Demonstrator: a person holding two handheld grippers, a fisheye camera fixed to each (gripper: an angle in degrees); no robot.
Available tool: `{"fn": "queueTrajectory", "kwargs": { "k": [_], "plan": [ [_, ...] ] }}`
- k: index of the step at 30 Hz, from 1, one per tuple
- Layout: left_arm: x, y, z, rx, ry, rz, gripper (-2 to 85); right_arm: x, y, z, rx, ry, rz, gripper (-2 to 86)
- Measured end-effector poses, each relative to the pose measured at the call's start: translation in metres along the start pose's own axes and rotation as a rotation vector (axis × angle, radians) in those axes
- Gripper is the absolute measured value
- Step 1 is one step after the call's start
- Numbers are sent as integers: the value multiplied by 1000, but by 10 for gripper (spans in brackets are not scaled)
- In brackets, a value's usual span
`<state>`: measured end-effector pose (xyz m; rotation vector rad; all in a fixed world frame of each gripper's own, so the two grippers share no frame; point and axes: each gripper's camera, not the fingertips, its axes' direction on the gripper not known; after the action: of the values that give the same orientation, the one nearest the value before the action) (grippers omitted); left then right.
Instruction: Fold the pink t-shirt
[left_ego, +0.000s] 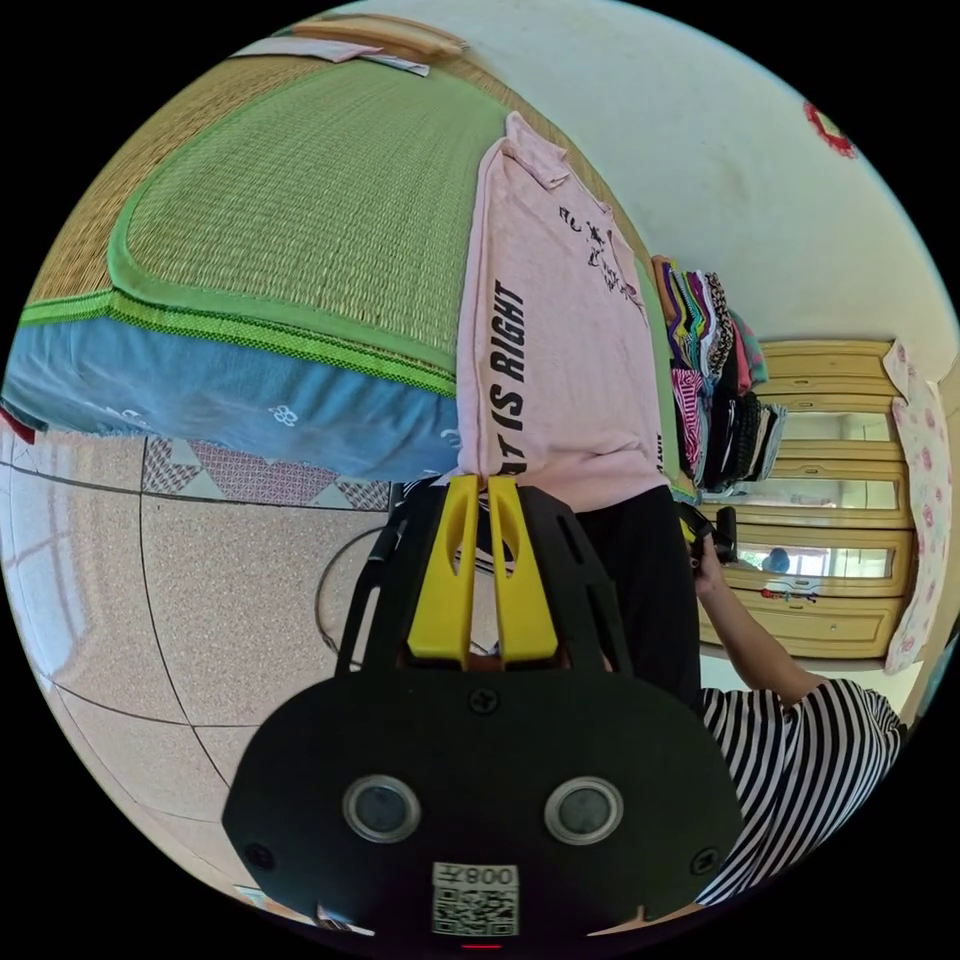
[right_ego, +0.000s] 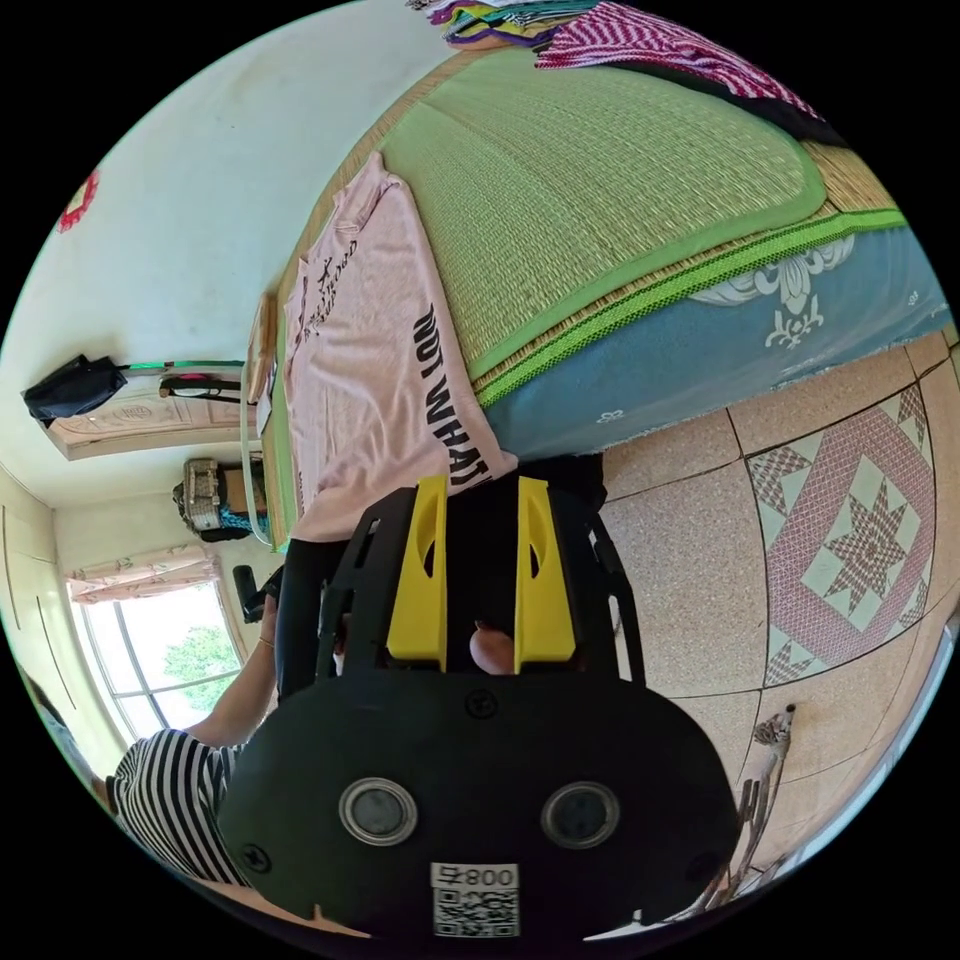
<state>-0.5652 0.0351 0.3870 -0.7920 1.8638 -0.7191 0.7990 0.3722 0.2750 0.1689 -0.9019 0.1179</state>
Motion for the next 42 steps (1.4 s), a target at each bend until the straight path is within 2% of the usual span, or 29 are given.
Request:
{"fn": "queueTrajectory", "kwargs": {
  "k": [15,24,29,34,42],
  "plan": [
    [35,22,27,-98,-94,-9,18,40,1,30,-28,-79,-64,113],
    [54,46,23,-88,-91,17,18,58,22,25,-47,-200,-108,23],
    [60,69,3,-28,-34,31,16,53,39,12,-78,-233,-179,11],
    [65,90,-23,59,78,49,14,47,61,-21,-6,-339,-246,8],
    [81,119,-70,218,263,126,11,16,90,-71,46,-397,-383,6]
  ]
}}
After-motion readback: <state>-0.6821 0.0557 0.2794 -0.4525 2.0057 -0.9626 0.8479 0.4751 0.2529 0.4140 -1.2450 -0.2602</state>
